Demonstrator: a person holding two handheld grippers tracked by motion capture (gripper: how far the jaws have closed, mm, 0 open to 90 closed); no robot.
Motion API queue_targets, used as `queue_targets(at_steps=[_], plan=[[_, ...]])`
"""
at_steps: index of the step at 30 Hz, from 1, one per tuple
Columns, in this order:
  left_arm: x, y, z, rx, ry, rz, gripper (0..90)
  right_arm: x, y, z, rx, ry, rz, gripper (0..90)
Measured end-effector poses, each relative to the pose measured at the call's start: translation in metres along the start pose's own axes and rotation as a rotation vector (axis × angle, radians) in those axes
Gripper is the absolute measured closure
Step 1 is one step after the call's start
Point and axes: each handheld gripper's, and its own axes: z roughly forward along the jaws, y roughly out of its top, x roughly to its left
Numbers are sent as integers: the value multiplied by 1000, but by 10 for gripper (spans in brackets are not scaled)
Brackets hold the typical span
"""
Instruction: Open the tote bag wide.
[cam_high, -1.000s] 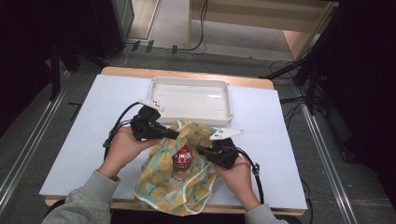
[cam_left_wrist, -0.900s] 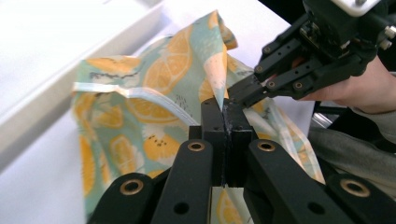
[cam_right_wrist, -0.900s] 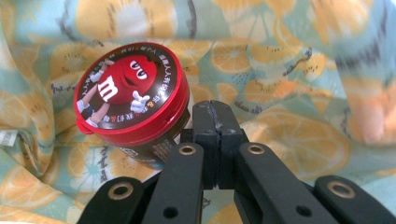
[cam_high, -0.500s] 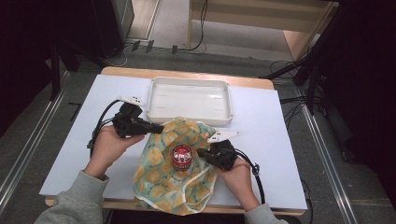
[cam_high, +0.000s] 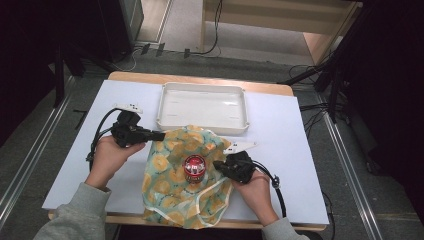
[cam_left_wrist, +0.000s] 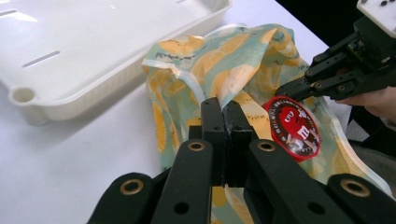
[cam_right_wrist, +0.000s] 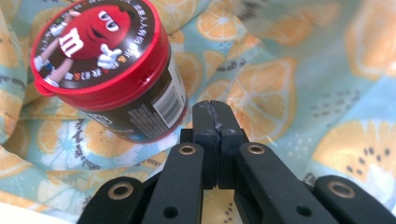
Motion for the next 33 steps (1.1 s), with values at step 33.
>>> queue_targets(at_steps=[33], plan=[[11,-20,-21,-28,39,-66,580,-9,-1,-42,-109,-70,17,790]])
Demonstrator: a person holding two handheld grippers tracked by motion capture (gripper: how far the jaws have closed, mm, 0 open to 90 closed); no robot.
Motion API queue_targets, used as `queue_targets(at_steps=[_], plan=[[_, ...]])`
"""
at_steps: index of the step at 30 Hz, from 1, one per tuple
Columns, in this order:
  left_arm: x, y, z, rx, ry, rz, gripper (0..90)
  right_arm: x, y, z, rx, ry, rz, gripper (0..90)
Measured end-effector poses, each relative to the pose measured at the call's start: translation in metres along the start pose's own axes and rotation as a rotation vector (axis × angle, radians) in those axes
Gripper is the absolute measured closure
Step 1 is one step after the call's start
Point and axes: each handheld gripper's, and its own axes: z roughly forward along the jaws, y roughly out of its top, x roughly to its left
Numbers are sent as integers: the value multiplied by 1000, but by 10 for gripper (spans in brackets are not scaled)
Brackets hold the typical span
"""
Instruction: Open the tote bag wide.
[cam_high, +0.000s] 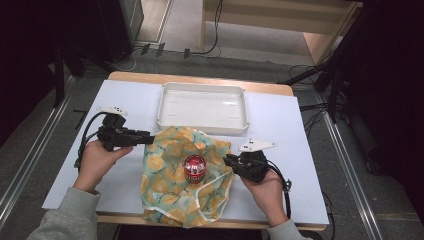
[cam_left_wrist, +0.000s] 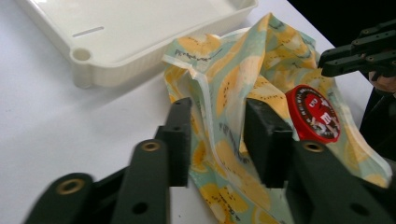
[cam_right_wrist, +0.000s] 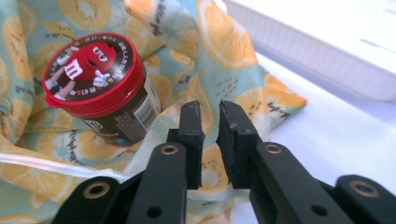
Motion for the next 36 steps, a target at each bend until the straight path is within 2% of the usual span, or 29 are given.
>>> queue_targets(at_steps=[3,11,15,20,24,27,31,34,36], plan=[[-6,0,-5,-9,7,6,504,-3,-1,-6,-14,-8,5,745],[-28,-8,-15,-10,-12,25,417,-11,-3,-5,-17,-35,3,578],[-37,-14,-13,4,-26,21,383,-15,-4,1,-7,-22,19,515],[-48,-19,-9,20,-40,39,367,-19,-5,8,8,-23,27,473],[-51,-24,-1,27,-44,33,366,-18,-6,14,30,-20,36,449],[-48,-30,9,66,-44,20,432,-18,-8,21,53,-12,41,436],[-45,-37,15,100,-29,29,698,-14,-11,28,81,-8,46,439],[-41,-40,17,105,-16,31,840,-12,-12,32,99,-1,49,504],[-38,-42,18,116,-6,31,882,-10,-12,33,108,6,53,592]])
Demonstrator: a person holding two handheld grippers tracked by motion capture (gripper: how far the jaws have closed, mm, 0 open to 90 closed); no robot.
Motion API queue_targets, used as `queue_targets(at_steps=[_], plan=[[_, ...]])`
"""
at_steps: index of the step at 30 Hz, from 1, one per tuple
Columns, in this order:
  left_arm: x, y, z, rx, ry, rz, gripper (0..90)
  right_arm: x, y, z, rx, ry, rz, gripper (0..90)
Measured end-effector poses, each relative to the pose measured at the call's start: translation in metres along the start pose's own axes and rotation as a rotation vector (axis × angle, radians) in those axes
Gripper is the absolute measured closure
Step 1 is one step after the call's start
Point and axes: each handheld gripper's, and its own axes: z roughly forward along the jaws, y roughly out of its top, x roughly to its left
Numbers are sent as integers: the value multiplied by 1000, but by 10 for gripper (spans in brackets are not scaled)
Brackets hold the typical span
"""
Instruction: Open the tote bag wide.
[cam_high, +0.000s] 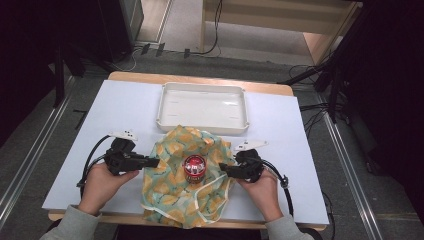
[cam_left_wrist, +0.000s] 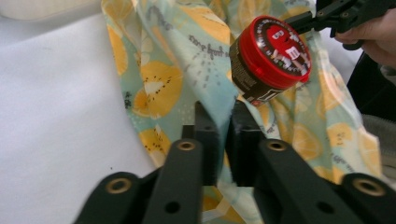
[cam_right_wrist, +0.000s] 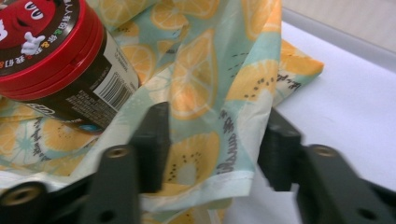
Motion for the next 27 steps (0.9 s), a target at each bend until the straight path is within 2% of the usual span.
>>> queue_targets(at_steps=[3,4,7,20,27], plan=[[6,-3,0,9,14,-14,896,1,0,-2,21,-4,-20,760],[8,-4,0,11,20,-21,896,1,0,-4,27,-10,-13,808],[16,-8,-1,22,39,-38,898,-5,-1,-12,31,-10,-3,890],[35,-21,-11,33,67,-89,898,-27,-16,-39,27,-54,42,900],[39,-25,-14,34,57,-101,900,-34,-25,-46,29,-44,55,900]])
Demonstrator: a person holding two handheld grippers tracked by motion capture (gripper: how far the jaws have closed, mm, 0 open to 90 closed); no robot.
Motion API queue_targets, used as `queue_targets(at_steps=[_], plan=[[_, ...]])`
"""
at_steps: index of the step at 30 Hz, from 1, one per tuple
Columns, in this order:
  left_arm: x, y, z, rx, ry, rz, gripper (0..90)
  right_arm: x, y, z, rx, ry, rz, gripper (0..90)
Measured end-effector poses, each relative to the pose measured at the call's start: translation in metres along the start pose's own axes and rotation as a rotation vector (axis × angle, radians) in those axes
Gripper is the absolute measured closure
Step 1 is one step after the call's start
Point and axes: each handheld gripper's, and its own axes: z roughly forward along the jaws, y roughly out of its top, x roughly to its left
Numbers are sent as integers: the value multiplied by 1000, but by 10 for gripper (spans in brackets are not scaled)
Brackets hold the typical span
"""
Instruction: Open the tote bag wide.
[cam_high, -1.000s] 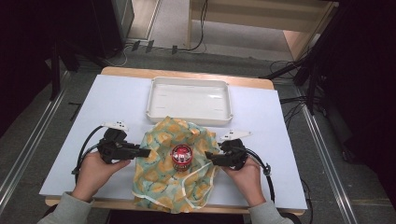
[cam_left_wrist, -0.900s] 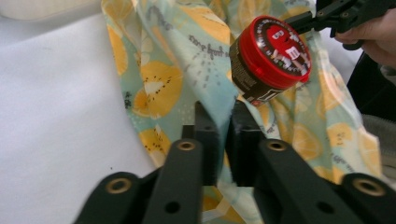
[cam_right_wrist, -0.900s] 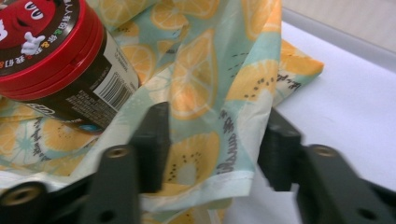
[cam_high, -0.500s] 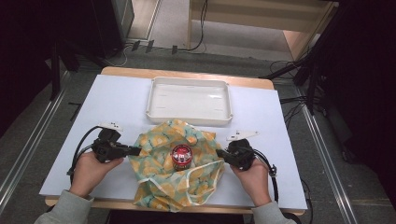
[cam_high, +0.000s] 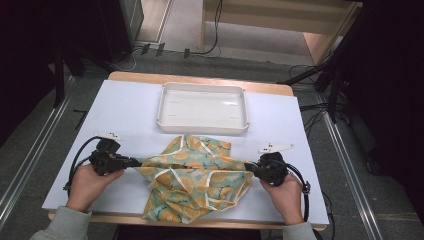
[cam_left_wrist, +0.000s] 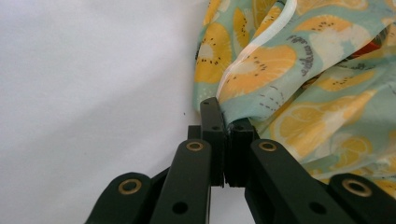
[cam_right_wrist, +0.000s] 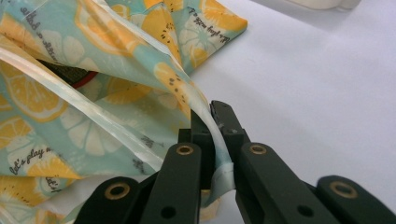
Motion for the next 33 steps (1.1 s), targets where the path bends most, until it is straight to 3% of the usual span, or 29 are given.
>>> queue_targets(at_steps=[4,6,13,17,21,26,30,33], plan=[[2,2,3,-4,11,-3,900,3,1,1,10,-40,-21,900],[2,3,3,-17,-13,-8,888,4,2,2,3,-37,-34,868],[-10,7,-2,-49,-30,25,656,8,7,-2,-62,4,-43,608],[-16,11,-10,-72,-28,44,553,9,10,-9,-115,21,-36,550],[-21,15,-20,-105,-44,58,544,11,15,-16,-150,44,-29,578],[-33,21,-25,-123,-52,93,694,19,24,-25,-189,76,-25,658],[-45,28,-20,-117,-50,121,787,26,31,-23,-175,106,-39,749],[-52,33,-23,-129,-53,138,798,31,35,-17,-157,117,-49,815]])
